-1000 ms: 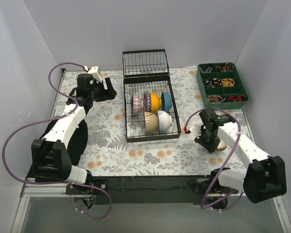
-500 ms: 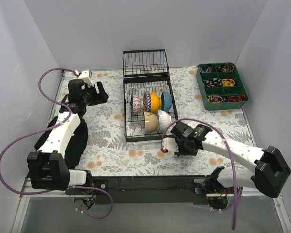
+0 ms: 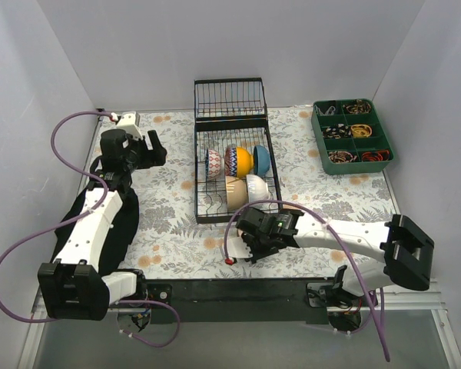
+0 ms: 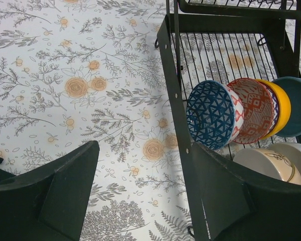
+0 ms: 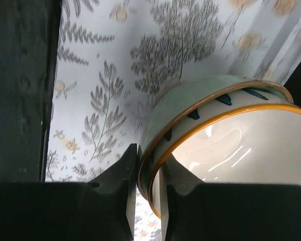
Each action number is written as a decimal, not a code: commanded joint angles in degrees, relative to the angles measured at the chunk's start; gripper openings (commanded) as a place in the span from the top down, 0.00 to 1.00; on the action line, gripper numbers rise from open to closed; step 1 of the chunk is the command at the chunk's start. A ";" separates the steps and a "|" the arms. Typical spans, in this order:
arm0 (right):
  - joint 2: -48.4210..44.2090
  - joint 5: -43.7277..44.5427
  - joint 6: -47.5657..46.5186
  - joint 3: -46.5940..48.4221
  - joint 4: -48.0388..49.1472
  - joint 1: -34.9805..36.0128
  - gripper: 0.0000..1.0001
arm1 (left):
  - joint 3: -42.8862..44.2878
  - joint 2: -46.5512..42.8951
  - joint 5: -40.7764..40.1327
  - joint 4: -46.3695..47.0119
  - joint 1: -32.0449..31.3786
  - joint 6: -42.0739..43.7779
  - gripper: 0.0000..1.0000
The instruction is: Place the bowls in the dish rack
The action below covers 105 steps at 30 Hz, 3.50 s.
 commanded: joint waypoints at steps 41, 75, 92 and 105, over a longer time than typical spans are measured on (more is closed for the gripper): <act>-17.12 1.30 32.99 25.96 -0.80 -47.74 0.11 | 18.90 3.57 9.62 -47.74 -39.52 41.37 0.23; -44.02 -3.90 35.55 4.59 -3.35 -70.47 0.07 | 15.30 24.75 10.22 -37.88 -59.92 27.72 0.32; -44.20 -6.10 36.87 3.53 -3.26 -73.72 0.07 | 16.44 31.09 21.03 -41.31 -59.92 29.66 0.40; -44.11 -6.53 36.60 3.71 -3.61 -74.60 0.07 | 19.95 33.56 20.52 -42.63 -59.92 30.01 0.61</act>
